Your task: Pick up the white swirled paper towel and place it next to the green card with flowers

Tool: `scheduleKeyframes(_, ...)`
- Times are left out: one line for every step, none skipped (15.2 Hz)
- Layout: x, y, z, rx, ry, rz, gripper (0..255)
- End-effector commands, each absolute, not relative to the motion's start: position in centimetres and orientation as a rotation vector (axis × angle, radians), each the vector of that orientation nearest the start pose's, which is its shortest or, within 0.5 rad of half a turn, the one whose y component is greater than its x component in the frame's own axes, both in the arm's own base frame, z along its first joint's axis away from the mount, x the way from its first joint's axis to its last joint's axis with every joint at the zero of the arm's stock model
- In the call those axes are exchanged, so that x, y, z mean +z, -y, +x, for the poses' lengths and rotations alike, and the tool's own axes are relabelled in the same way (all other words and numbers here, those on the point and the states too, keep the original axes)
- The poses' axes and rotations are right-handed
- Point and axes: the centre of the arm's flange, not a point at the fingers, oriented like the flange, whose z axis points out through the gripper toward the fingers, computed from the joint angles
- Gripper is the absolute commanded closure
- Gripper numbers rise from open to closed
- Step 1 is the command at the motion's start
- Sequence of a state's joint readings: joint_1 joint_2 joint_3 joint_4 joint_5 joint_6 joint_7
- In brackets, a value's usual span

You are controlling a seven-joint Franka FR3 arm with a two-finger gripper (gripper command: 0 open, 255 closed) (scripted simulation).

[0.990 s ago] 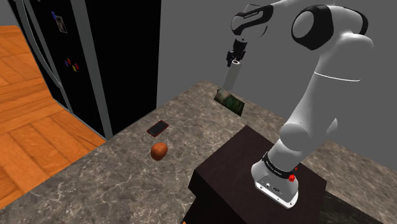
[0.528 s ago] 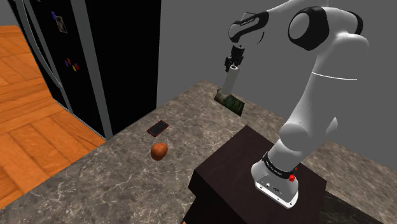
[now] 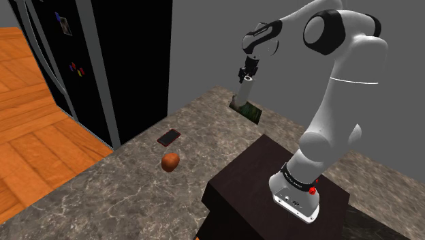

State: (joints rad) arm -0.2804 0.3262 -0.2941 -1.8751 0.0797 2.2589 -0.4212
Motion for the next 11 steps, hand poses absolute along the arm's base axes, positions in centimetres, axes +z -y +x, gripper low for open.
scheduleKeyframes(34.2,33.2,53.8,-0.081,-0.294,-3.188,255)
scheduleKeyframes(33.7,33.2,53.8,-0.081,-0.294,-3.188,255)
scheduleKeyframes(33.2,33.2,53.8,-0.081,-0.294,-3.188,255)
scheduleKeyframes(32.6,33.2,53.8,-0.081,-0.294,-3.188,255)
scheduleKeyframes(32.1,33.2,53.8,-0.081,-0.294,-3.188,255)
scheduleKeyframes(31.6,33.2,53.8,-0.081,-0.294,-3.188,255)
scheduleKeyframes(31.1,33.2,53.8,-0.081,-0.294,-3.188,255)
scheduleKeyframes(30.5,33.2,53.8,-0.081,-0.294,-3.188,255)
scheduleKeyframes(30.0,33.2,53.8,-0.081,-0.294,-3.188,255)
scheduleKeyframes(29.5,33.2,53.8,-0.081,-0.294,-3.188,255)
scheduleKeyframes(29.0,33.2,53.8,-0.081,-0.294,-3.188,255)
